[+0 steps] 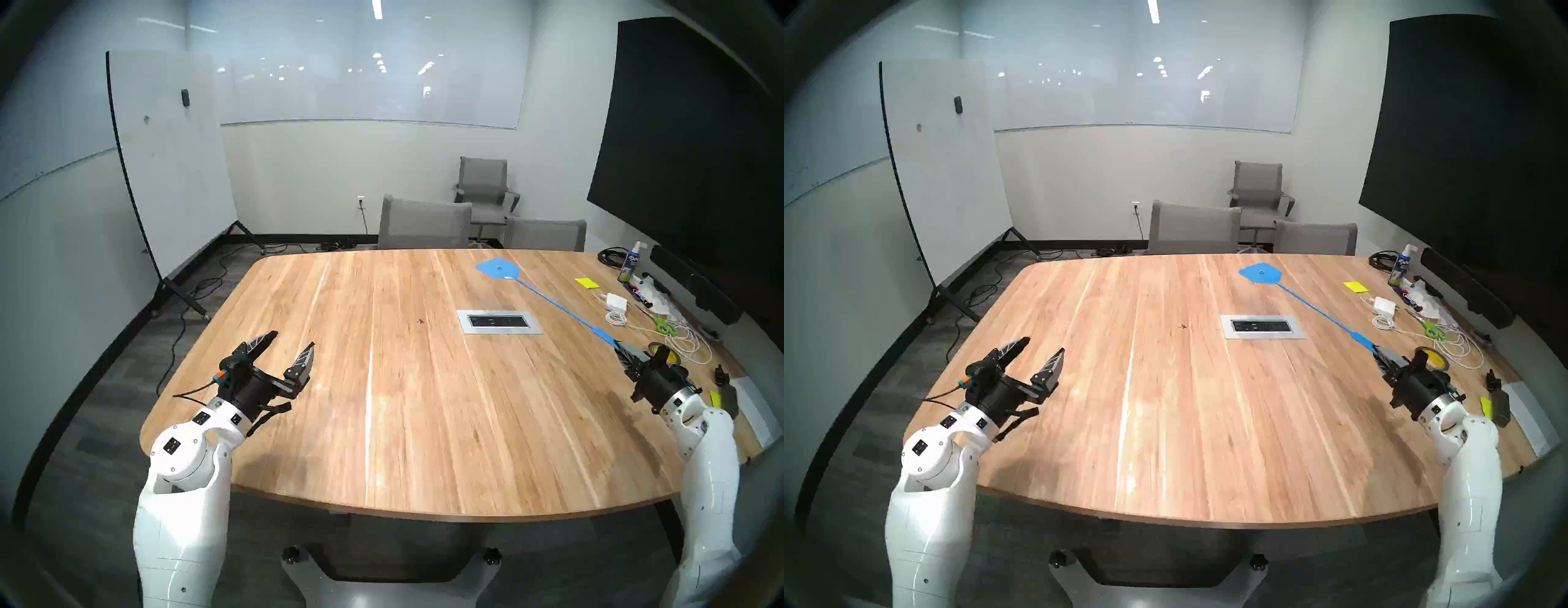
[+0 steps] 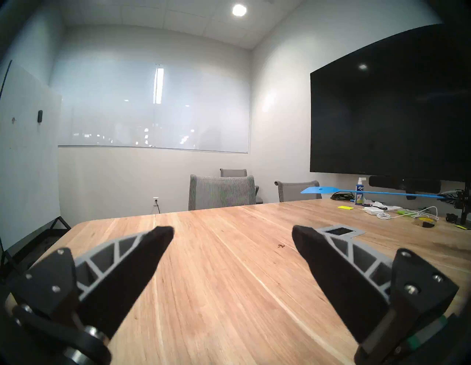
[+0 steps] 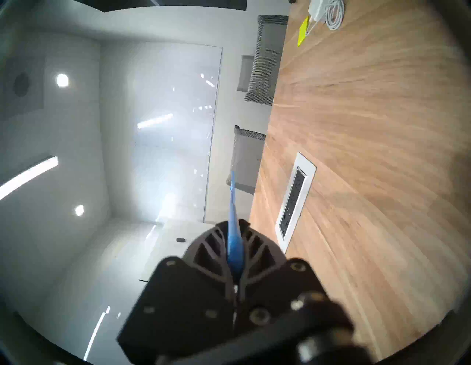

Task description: Swat a bug on table

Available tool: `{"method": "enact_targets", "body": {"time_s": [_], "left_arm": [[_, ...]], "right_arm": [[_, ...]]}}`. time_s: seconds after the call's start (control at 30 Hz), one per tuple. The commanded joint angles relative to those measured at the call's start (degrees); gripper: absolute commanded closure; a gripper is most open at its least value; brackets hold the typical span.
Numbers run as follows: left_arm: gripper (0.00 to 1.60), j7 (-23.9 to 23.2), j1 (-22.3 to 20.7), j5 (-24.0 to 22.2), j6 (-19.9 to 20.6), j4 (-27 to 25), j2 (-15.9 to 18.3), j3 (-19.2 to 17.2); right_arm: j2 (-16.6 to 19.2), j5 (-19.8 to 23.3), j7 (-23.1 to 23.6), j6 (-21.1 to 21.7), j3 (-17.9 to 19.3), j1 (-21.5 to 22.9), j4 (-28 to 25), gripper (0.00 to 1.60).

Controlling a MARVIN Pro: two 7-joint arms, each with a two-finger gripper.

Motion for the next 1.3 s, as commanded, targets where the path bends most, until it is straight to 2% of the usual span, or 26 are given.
{"method": "enact_targets", "body": {"time_s": [0.0, 0.4, 1.0, 1.03, 1.27], "left_arm": [[0.00, 0.02, -0.33, 0.02, 0.06, -1.32, -0.05, 0.13], [0.00, -0.17, -0.39, 0.17, 0.09, -1.30, -0.24, -0.01], [0.00, -0.42, -0.45, 0.39, 0.15, -1.32, -0.52, -0.21], [0.00, -0.45, -0.46, 0.42, 0.16, -1.32, -0.55, -0.23], [0.00, -0.56, -0.49, 0.51, 0.18, -1.31, -0.66, -0.31]], "right_arm": [[-1.02, 1.64, -0.34, -0.47, 1.32, 0.57, -1.55, 1.60], [-2.52, 1.88, -2.31, -1.88, 1.72, 2.33, -0.61, 1.60], [-3.74, 1.88, -3.13, -2.80, 2.66, 2.13, -0.69, 1.60], [-3.61, 1.76, -2.74, -2.61, 2.46, 2.17, -0.43, 0.00], [-3.45, -0.02, -2.49, -3.41, 1.63, 1.36, -1.55, 0.00]]}}
